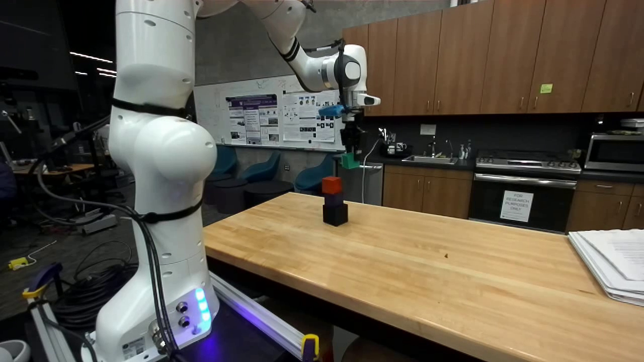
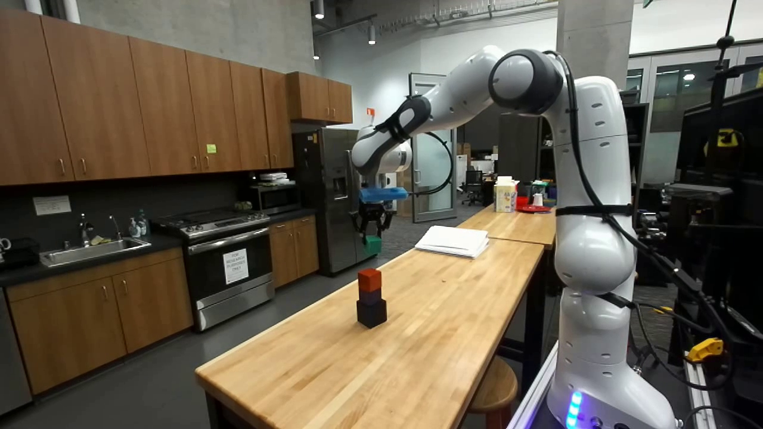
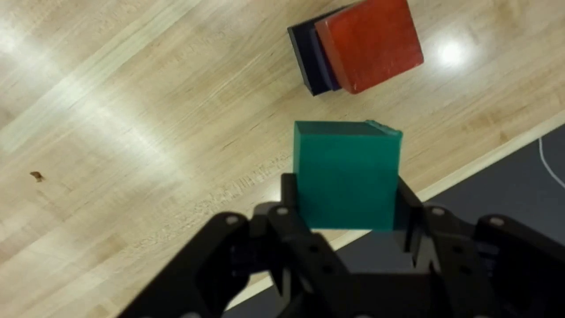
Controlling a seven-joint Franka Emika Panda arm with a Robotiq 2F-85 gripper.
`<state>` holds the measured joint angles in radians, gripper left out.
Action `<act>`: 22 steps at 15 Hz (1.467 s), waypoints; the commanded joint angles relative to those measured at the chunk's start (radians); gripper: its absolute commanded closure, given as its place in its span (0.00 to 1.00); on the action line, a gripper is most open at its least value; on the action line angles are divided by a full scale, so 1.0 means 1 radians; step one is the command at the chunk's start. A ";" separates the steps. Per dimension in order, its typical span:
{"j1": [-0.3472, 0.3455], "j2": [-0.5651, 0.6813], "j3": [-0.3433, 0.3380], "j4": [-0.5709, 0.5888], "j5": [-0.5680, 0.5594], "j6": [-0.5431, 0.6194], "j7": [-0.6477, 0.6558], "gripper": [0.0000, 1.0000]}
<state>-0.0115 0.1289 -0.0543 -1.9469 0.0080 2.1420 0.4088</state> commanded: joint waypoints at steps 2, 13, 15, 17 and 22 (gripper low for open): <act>0.005 -0.023 0.026 -0.008 -0.015 -0.082 -0.214 0.76; 0.032 -0.004 0.074 0.007 -0.091 -0.189 -0.500 0.76; 0.040 -0.004 0.080 -0.003 -0.100 -0.175 -0.506 0.76; 0.046 -0.002 0.086 -0.011 -0.108 -0.160 -0.502 0.76; 0.057 -0.002 0.091 -0.035 -0.112 -0.114 -0.481 0.76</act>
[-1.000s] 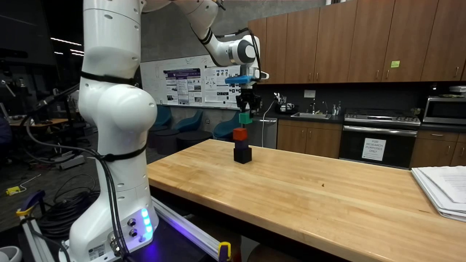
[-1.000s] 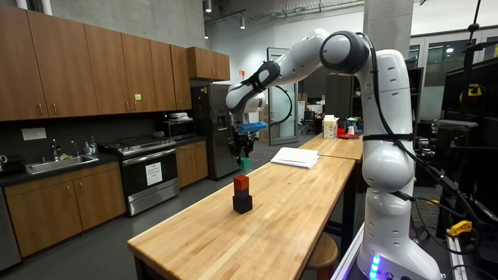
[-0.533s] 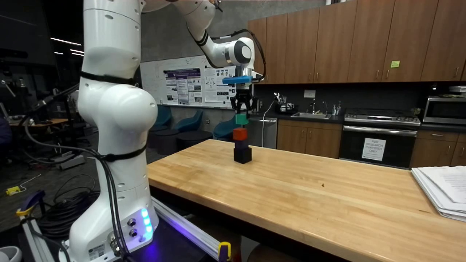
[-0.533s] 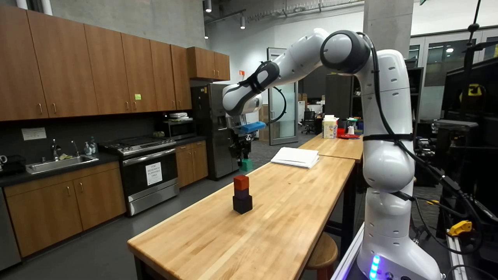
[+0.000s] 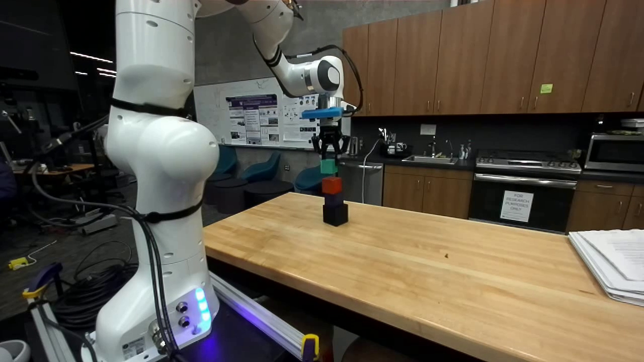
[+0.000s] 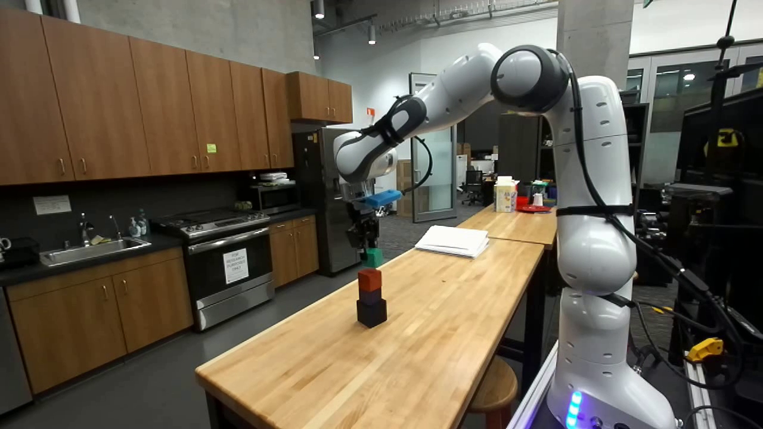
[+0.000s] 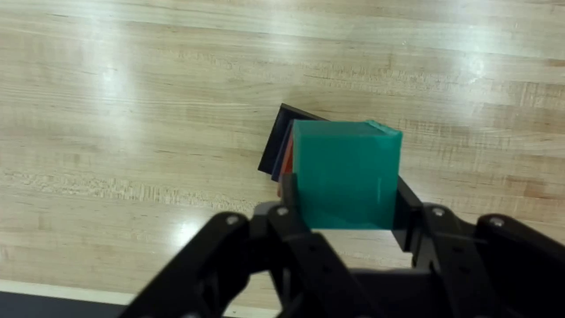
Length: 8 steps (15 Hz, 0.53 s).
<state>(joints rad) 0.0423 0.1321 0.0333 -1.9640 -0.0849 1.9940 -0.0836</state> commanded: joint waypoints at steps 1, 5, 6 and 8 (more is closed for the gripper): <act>0.003 -0.005 0.003 -0.023 -0.019 0.050 0.016 0.76; 0.002 -0.003 0.002 -0.040 -0.016 0.099 0.025 0.76; 0.002 -0.002 0.002 -0.044 -0.016 0.106 0.025 0.76; 0.003 -0.002 0.002 -0.049 -0.017 0.115 0.030 0.76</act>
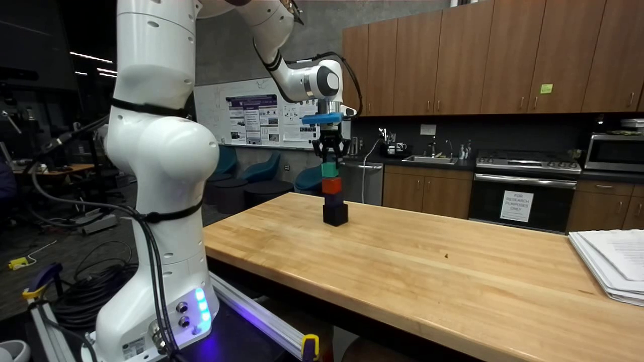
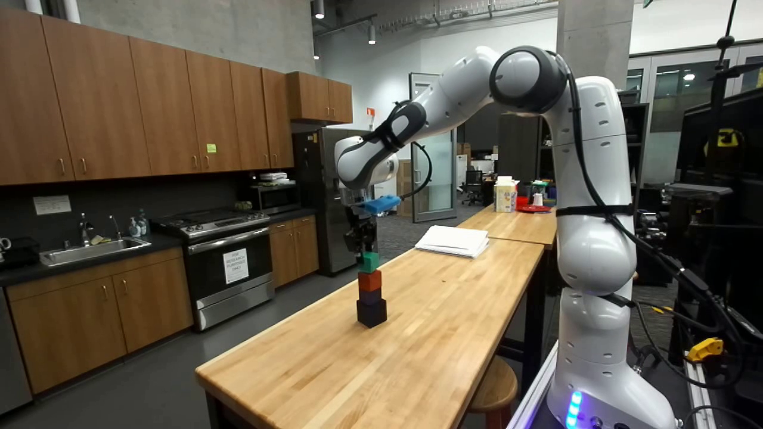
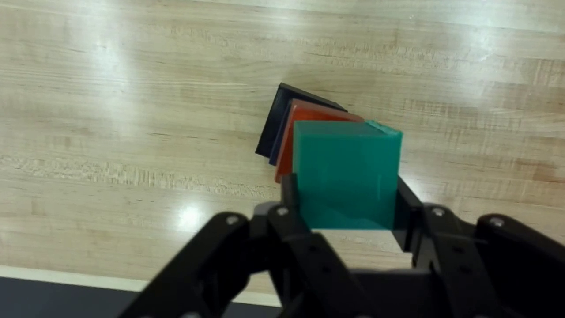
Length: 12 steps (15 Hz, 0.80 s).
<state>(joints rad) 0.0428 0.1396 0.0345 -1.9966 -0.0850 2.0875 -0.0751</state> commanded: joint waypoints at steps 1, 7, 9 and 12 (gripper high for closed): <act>0.003 -0.010 0.001 -0.020 -0.018 0.024 0.023 0.76; 0.002 -0.011 -0.001 -0.022 -0.019 0.020 0.036 0.26; 0.001 -0.014 -0.001 -0.022 -0.014 0.021 0.040 0.23; 0.001 -0.018 -0.002 -0.023 -0.014 0.026 0.052 0.08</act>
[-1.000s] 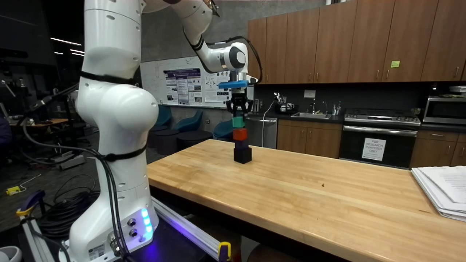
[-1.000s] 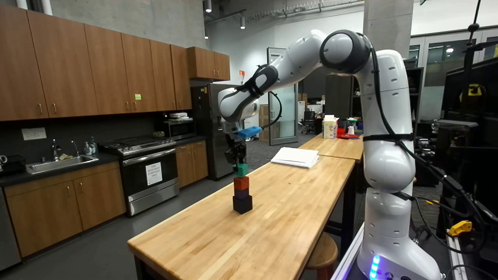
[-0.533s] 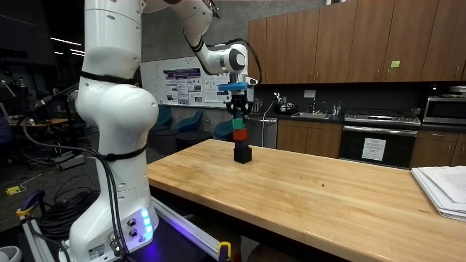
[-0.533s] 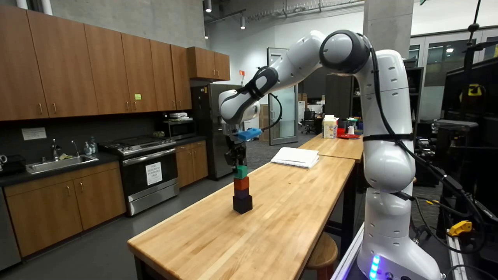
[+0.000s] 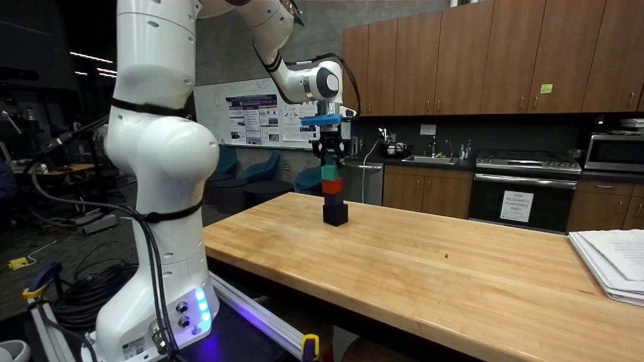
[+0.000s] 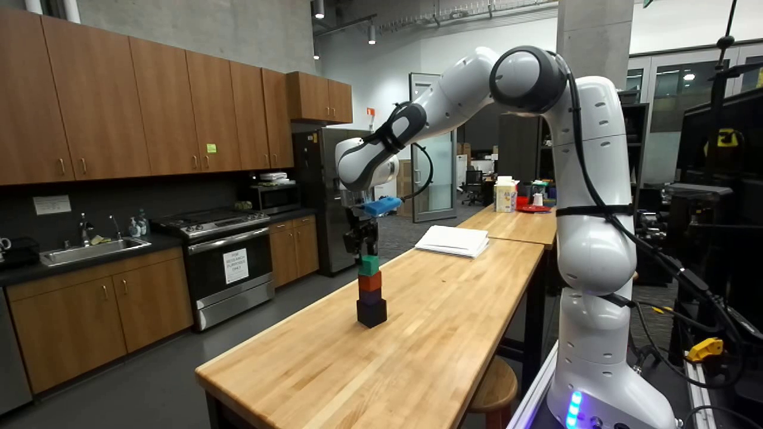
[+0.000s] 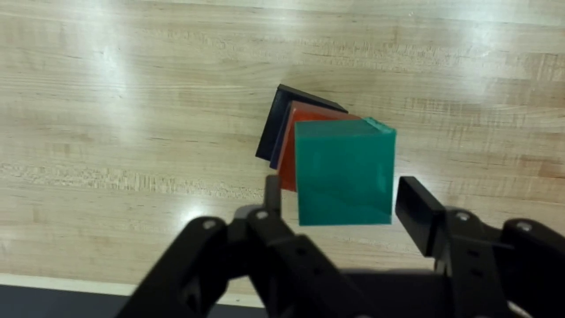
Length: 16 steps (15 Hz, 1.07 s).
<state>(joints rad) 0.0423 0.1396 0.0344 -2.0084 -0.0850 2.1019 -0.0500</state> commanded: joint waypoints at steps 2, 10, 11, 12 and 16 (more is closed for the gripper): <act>0.002 -0.022 -0.002 -0.011 -0.011 0.014 0.032 0.01; 0.005 -0.041 -0.003 0.006 -0.001 -0.005 0.154 0.00; 0.006 -0.043 -0.004 0.010 -0.002 -0.008 0.179 0.00; 0.005 -0.046 -0.004 0.014 0.001 -0.013 0.201 0.00; 0.005 -0.058 -0.006 0.029 0.006 -0.031 0.274 0.00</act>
<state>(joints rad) 0.0422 0.1070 0.0340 -1.9887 -0.0841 2.1059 0.1650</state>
